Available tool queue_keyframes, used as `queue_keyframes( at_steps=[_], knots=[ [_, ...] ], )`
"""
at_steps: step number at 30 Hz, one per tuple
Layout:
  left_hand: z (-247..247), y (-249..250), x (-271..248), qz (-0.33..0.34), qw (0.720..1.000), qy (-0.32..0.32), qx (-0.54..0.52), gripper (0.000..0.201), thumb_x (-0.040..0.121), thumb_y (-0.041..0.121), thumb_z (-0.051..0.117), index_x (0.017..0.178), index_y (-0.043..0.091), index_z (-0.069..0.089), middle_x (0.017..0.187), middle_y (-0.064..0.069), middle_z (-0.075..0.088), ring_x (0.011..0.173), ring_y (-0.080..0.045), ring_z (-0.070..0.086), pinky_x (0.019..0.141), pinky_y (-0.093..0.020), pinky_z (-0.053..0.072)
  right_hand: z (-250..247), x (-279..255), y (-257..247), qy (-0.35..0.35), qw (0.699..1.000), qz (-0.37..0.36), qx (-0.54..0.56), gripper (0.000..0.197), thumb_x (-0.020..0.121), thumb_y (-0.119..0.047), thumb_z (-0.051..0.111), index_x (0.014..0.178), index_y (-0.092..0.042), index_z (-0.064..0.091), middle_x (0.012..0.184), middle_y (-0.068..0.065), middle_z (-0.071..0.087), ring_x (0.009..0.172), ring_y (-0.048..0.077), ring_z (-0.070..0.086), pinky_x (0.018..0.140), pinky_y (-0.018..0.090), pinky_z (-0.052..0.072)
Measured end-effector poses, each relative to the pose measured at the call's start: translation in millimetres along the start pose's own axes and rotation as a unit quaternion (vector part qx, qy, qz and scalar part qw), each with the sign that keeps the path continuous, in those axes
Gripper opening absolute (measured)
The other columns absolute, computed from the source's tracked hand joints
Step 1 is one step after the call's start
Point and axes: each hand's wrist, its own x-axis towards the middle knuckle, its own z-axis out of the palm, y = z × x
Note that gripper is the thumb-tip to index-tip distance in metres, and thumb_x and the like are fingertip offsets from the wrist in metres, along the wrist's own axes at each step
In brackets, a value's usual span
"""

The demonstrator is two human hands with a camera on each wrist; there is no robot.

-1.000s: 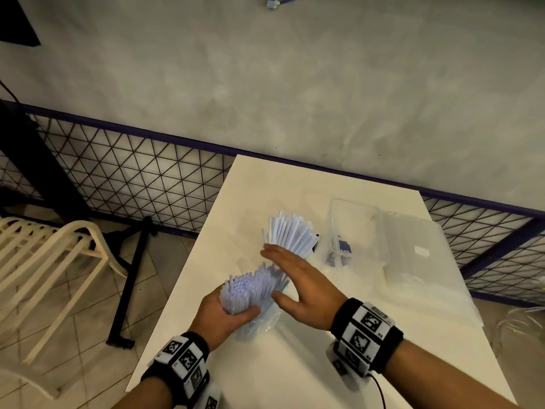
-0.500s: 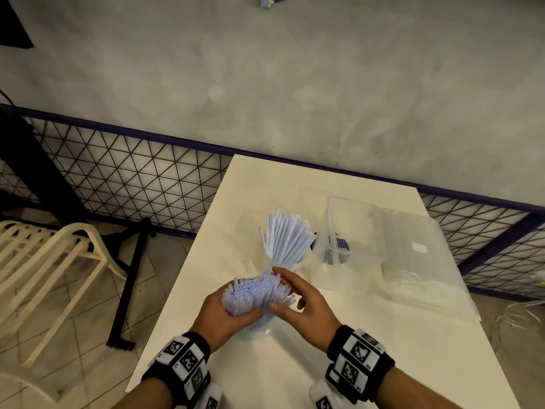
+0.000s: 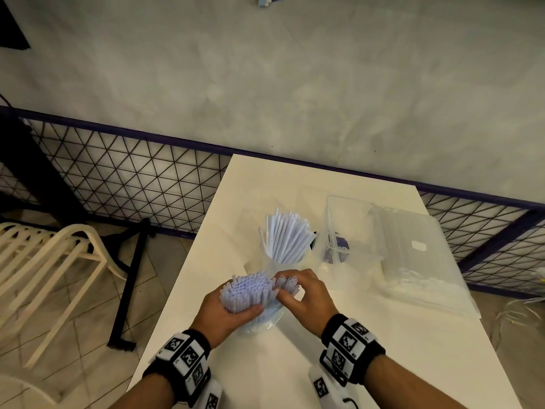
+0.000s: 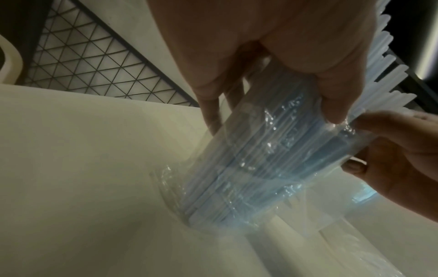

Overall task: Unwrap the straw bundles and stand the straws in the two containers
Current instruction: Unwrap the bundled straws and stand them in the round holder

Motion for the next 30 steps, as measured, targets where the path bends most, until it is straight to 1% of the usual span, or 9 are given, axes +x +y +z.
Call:
queue_keyframes(
  at_steps=[5,7,9,13,16,18,21,24,30],
  knots=[
    [2.3,-0.6,-1.9,0.004,1.0,-0.006,0.021,0.043,0.067,0.012,0.087,0.101,0.028,0.065,0.095,0.029,0.071,0.089,0.006,0.068,0.073,-0.004,0.049,-0.2,-4.6,6.2,-0.032,0.999,0.016,-0.002,0.033,0.081,-0.029,0.073,0.103,-0.052,0.063,0.106,-0.034,0.063,0.105,0.003,0.053,0.09,0.014,0.038],
    [2.7,-1.3,-1.0,0.002,1.0,-0.003,0.02,0.044,0.066,0.013,0.088,0.1,0.029,0.065,0.097,0.027,0.071,0.09,0.004,0.068,0.073,-0.006,0.051,-0.9,-3.4,6.6,-0.031,0.999,0.004,-0.022,0.023,0.084,-0.039,0.066,0.107,-0.044,0.066,0.105,-0.029,0.065,0.107,0.009,0.052,0.092,0.021,0.04],
    [3.2,-0.4,-0.1,0.002,1.0,-0.002,0.017,0.043,0.066,0.013,0.088,0.1,0.029,0.066,0.097,0.024,0.072,0.09,0.002,0.069,0.073,-0.008,0.052,-1.4,-2.3,5.3,-0.027,0.998,-0.019,-0.046,0.031,0.082,-0.048,0.056,0.107,-0.034,0.069,0.105,-0.02,0.067,0.104,0.011,0.049,0.091,0.025,0.041],
    [2.3,0.0,2.8,-0.005,1.0,0.005,0.01,0.041,0.065,0.014,0.089,0.098,0.025,0.067,0.095,0.022,0.074,0.089,0.0,0.07,0.073,-0.011,0.054,-3.1,2.7,-2.3,0.002,0.997,-0.049,-0.061,0.037,0.079,-0.049,0.055,0.103,-0.025,0.07,0.098,-0.011,0.068,0.095,0.003,0.046,0.082,0.013,0.038],
    [2.3,-1.8,3.3,-0.005,1.0,0.006,0.008,0.042,0.065,0.015,0.089,0.101,0.023,0.068,0.096,0.02,0.074,0.09,-0.001,0.07,0.074,-0.011,0.054,-6.6,6.7,-9.4,0.045,0.997,-0.05,-0.028,0.026,0.078,-0.047,0.062,0.097,-0.031,0.069,0.09,-0.026,0.064,0.088,-0.002,0.05,0.078,0.007,0.037],
    [2.8,-3.3,3.7,-0.006,1.0,0.008,0.005,0.042,0.065,0.014,0.088,0.1,0.023,0.068,0.096,0.021,0.074,0.089,0.0,0.07,0.072,-0.01,0.054,-9.8,9.9,-16.7,0.044,0.997,-0.059,-0.009,0.015,0.083,-0.036,0.068,0.097,-0.035,0.064,0.088,-0.036,0.061,0.085,-0.006,0.054,0.076,0.004,0.037],
    [3.1,-4.4,3.8,-0.01,1.0,0.012,0.003,0.041,0.065,0.014,0.088,0.099,0.024,0.068,0.095,0.022,0.074,0.089,0.0,0.07,0.071,-0.009,0.054,-13.7,13.4,-25.2,0.005,0.997,-0.066,0.03,0.011,0.089,-0.019,0.069,0.092,-0.029,0.064,0.082,-0.025,0.065,0.078,-0.004,0.061,0.073,0.009,0.043],
    [2.4,-5.0,3.6,-0.016,1.0,0.013,0.009,0.04,0.066,0.015,0.088,0.099,0.023,0.068,0.094,0.022,0.074,0.087,0.001,0.07,0.069,-0.01,0.053,-20.1,20.5,-29.4,-0.008,0.998,-0.046,0.034,0.014,0.089,-0.02,0.07,0.102,-0.019,0.07,0.091,-0.012,0.071,0.086,0.0,0.066,0.077,0.013,0.048],
    [0.0,-9.5,4.4,-0.018,0.999,0.018,0.023,0.04,0.065,0.019,0.09,0.099,0.021,0.07,0.094,0.016,0.075,0.086,-0.002,0.071,0.074,-0.014,0.054,-41.8,39.3,-47.4,-0.03,0.996,-0.083,-0.001,0.006,0.085,-0.023,0.073,0.089,-0.018,0.072,0.085,-0.005,0.07,0.08,0.005,0.066,0.074,0.026,0.053]
  ],
)
